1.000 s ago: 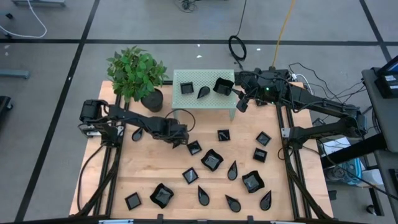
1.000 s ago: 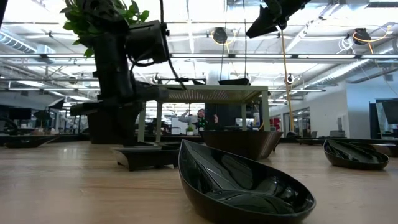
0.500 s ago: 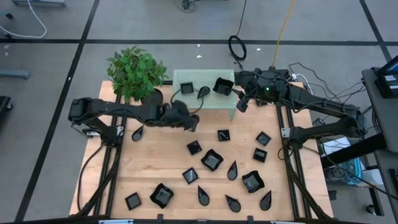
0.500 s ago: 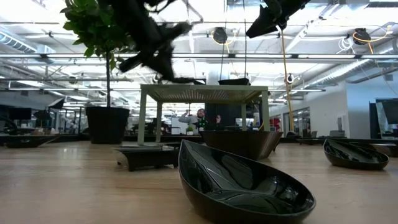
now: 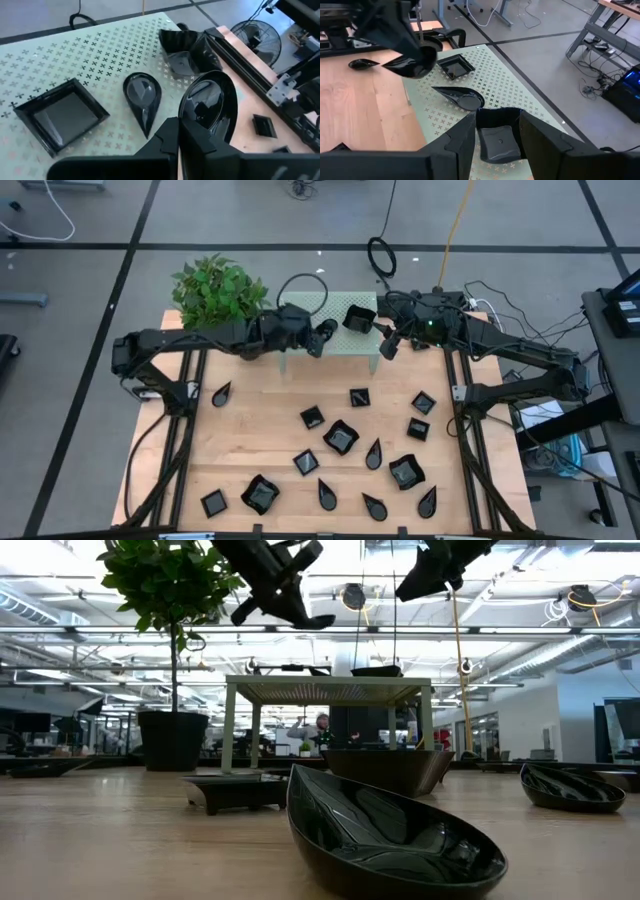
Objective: Pick & Place Mini shaped plates
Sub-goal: Stack the drop shaped plate on top of the other drop shaped plate on the shelf
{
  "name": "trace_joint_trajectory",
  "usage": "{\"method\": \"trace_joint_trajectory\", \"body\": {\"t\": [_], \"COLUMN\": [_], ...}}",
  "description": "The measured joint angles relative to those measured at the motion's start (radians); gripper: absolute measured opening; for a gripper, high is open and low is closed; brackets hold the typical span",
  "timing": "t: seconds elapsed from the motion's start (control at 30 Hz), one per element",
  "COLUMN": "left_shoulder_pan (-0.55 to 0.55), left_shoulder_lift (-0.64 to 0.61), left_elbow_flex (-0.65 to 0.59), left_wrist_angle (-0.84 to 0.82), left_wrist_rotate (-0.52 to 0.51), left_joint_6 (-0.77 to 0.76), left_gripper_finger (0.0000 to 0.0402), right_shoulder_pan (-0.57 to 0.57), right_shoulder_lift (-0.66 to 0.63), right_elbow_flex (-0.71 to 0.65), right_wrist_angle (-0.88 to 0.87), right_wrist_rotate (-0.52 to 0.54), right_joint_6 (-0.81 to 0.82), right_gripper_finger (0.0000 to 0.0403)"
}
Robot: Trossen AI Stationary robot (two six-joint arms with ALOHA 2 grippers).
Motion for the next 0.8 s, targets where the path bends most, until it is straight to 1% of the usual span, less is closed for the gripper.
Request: {"method": "trace_joint_trajectory", "body": {"t": [0.1, 0.2, 0.37, 0.47, 0.63, 0.8], "left_shoulder_pan": [0.032, 0.06, 0.09, 0.104, 0.129, 0.147], "left_shoulder_lift": [0.012, 0.025, 0.071, 0.079, 0.081, 0.109], "left_elbow_flex": [0.0, -0.001, -0.001, -0.001, 0.0, 0.0], "left_wrist_angle": [0.015, 0.037, 0.095, 0.091, 0.101, 0.116], "left_wrist_rotate": [0.017, 0.041, 0.11, 0.118, 0.089, 0.122], "left_joint_6": [0.009, 0.027, 0.048, 0.048, 0.087, 0.077], "left_gripper_finger": [0.0004, 0.0009, 0.0008, 0.0004, 0.0011, 0.0004], "right_shoulder_pan": [0.0, 0.0, 0.0, 0.0, 0.0, 0.0], "right_shoulder_lift": [0.0, 0.0, 0.0, 0.0, 0.0, 0.0], "right_elbow_flex": [0.0, 0.0, 0.0, 0.0, 0.0, 0.0], "right_wrist_angle": [0.0, 0.009, 0.049, 0.053, 0.055, 0.057], "right_wrist_rotate": [0.0, 0.0, 0.001, 0.001, 0.001, 0.001], "right_joint_6": [0.0, 0.0, 0.0, 0.0, 0.0, 0.001], "right_gripper_finger": [0.0141, 0.0141, 0.0141, 0.0141, 0.0141, 0.0141]}}
